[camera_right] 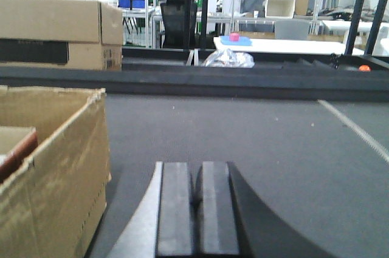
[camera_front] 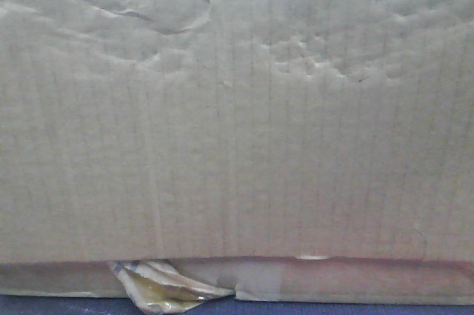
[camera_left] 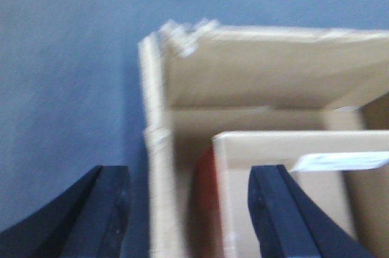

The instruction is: Stack two boxes on right shelf middle

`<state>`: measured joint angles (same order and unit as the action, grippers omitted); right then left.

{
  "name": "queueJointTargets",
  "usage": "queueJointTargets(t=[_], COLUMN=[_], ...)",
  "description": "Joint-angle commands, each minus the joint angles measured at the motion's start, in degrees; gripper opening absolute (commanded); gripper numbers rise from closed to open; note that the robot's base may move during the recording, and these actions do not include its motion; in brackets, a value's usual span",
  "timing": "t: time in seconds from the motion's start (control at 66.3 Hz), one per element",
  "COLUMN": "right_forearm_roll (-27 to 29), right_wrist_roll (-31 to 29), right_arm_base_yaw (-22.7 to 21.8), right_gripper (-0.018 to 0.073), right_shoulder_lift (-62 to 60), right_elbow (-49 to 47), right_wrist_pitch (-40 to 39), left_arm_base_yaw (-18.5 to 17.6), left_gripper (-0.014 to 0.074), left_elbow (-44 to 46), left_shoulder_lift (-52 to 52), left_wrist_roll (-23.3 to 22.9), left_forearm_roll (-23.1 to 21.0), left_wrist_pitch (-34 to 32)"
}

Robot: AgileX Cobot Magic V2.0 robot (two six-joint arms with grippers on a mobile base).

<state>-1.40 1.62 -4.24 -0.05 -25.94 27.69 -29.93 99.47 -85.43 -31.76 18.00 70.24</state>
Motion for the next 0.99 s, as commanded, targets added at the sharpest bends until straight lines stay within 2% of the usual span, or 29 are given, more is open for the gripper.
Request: queueJointTargets(t=[0.0,0.09,0.196,0.512,0.573,0.663,0.754,0.98], right_forearm_roll=[0.66,0.67,0.67,0.67,0.67,3.0,6.15,5.09], right_wrist_roll=[-0.11,-0.11,-0.11,-0.11,-0.11,0.16,0.16,-1.62], right_arm_base_yaw=[-0.29,-0.29,-0.29,-0.29,-0.29,-0.29,-0.18,-0.63], right_gripper=[-0.0169,-0.0169,-0.0169,-0.0169,-0.0169,-0.0169,-0.0155,-0.0142], right_shoulder_lift=[0.05,0.05,0.05,0.05,0.05,0.05,0.67,18.6], right_elbow=[-0.96,-0.96,-0.96,-0.86,-0.86,-1.01,-3.51,-23.07], right_wrist_pitch=[-5.11,-11.37,-14.04,-13.63,-12.47,-7.35,-2.51,15.46], left_arm_base_yaw=[1.08,1.34,1.34,1.58,1.58,1.69,1.67,1.67], left_gripper=[0.033,0.033,0.033,0.033,0.033,0.033,0.033,0.033], left_elbow=[-2.34,-4.76,-7.04,-12.53,-13.05,-13.37,-13.37,-13.37], left_shoulder_lift=[0.49,0.49,0.49,0.49,0.49,0.49,0.49,0.49], left_wrist_roll=[0.27,0.27,0.27,0.37,0.37,0.37,0.37,0.37], left_forearm_roll=[-1.22,-1.79,-2.64,-3.34,-1.87,-0.94,-2.21,-4.11], left_wrist_pitch=[-0.28,-0.28,-0.28,-0.28,-0.28,-0.28,-0.28,-0.28])
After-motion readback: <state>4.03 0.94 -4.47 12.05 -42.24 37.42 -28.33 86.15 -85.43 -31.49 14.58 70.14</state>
